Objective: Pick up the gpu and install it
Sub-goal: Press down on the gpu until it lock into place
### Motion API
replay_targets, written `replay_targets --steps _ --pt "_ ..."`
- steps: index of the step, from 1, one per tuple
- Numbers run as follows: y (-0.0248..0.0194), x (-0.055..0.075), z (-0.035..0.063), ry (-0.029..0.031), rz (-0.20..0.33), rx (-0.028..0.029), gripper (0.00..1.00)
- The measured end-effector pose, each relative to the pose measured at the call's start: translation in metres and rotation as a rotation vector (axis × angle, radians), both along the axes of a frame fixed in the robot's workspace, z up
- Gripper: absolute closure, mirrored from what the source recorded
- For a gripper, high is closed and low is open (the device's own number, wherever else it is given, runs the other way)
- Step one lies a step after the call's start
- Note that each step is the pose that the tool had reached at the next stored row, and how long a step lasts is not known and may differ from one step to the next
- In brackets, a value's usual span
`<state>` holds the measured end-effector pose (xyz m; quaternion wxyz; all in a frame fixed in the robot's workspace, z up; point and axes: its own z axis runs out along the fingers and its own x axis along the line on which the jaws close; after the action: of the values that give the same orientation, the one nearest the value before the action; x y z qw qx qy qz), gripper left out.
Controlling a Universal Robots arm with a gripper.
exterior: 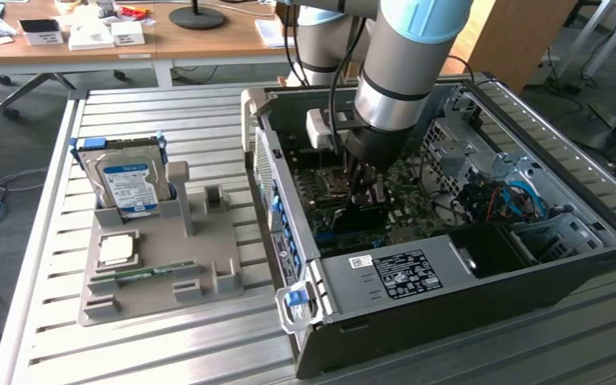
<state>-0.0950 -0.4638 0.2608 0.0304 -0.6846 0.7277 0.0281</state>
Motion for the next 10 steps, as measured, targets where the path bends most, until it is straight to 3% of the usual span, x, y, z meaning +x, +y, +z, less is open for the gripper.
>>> replay_targets --steps 10 --pt "0.0 0.0 -0.0003 0.0 0.0 0.0 0.89"
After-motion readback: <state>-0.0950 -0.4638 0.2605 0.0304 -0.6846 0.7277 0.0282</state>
